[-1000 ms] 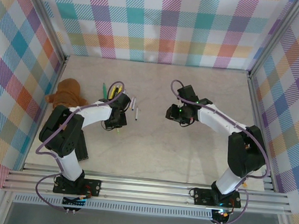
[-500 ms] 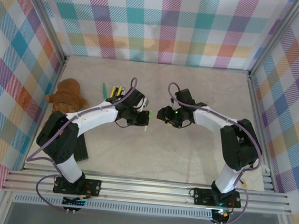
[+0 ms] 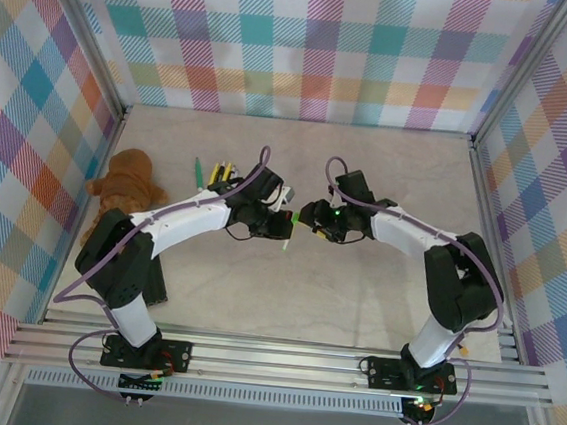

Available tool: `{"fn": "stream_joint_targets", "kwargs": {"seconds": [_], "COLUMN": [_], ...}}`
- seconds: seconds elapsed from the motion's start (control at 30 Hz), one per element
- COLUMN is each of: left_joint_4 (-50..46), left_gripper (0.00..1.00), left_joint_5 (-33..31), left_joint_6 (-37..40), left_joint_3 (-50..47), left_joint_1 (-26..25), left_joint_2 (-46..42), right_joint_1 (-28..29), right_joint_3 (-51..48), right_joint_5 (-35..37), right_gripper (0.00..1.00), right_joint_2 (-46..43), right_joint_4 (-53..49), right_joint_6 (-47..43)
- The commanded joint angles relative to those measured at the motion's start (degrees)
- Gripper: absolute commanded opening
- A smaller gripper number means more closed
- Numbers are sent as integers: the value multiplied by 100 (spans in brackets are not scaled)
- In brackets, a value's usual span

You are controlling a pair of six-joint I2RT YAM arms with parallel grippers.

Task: Open the pen caps

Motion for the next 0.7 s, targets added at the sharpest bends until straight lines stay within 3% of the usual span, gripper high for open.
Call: {"fn": "stream_joint_targets", "kwargs": {"seconds": [0.0, 0.5, 0.63, 0.67], "left_joint_4": [-204, -294, -366, -366], "left_gripper": [0, 0, 0, 0], "left_joint_5": [189, 269, 226, 225], "left_joint_6": [150, 173, 181, 192], "left_joint_3": [187, 437, 512, 513], "left_joint_1": [-89, -222, -247, -247], "left_joint_2": [92, 237, 320, 325], "right_joint_1": [31, 67, 111, 111], "right_joint_3": [-103, -95, -40, -52], "right_joint_5": [67, -481, -602, -642], "right_gripper": [55, 53, 45, 39], "right_joint_2": [-314, -34, 79, 96], "right_joint_4": [204, 631, 716, 747], "right_joint_6": [185, 329, 349, 357]}}
